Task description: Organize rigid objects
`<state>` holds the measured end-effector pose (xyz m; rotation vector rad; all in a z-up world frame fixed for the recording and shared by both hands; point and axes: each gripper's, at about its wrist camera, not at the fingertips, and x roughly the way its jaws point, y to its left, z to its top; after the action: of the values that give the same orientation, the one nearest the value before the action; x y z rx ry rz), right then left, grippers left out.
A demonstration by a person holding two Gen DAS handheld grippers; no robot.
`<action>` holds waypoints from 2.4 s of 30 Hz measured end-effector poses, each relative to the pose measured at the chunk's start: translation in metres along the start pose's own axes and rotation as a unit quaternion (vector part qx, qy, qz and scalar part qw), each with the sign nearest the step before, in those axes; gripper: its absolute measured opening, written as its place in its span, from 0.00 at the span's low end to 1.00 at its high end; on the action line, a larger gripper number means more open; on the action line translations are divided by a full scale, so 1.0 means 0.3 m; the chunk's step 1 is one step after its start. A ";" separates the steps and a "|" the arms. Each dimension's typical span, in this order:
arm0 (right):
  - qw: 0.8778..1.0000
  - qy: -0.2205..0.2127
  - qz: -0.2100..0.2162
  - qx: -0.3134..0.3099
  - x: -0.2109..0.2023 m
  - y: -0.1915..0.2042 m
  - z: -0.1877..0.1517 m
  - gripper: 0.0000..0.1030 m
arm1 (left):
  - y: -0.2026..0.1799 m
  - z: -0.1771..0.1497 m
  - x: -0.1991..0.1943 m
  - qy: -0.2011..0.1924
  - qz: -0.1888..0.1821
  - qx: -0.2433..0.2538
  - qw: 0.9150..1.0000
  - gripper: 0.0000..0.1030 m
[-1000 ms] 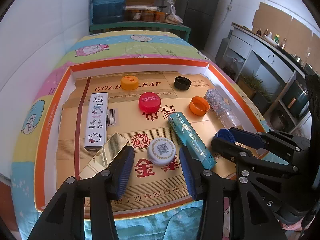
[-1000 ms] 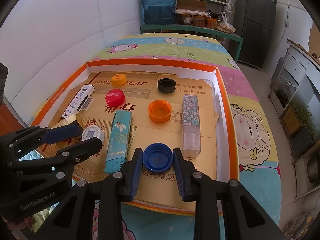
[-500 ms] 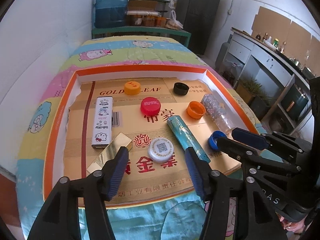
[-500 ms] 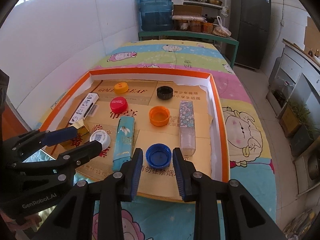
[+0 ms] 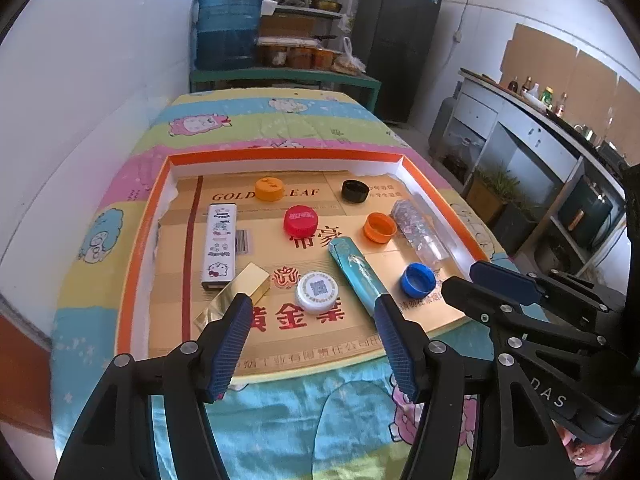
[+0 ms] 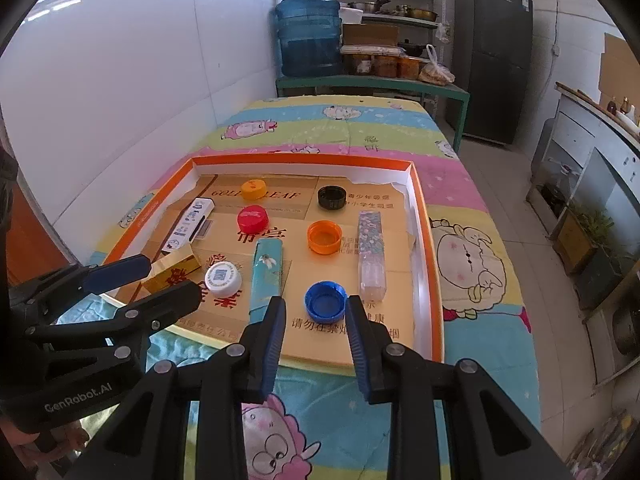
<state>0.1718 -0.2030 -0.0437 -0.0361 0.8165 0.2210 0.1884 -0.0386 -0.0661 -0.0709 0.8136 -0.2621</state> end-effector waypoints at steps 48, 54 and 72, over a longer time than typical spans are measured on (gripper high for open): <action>0.998 -0.065 -0.011 0.016 -0.364 0.132 -0.159 0.30 | -0.029 -0.196 -0.454 -0.060 0.046 -0.038 0.996 0.63; 0.997 -0.071 -0.012 0.018 -0.404 0.155 -0.180 0.30 | -0.038 -0.215 -0.509 -0.075 0.084 -0.046 0.993 0.63; 0.994 -0.104 -0.015 0.039 -0.536 0.191 -0.207 0.30 | -0.051 -0.271 -0.648 -0.114 0.133 -0.051 0.983 0.63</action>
<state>0.0086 -0.1835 0.0336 0.0481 0.6159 0.1607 -0.0013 0.0000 0.0184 -0.0851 0.6004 0.0402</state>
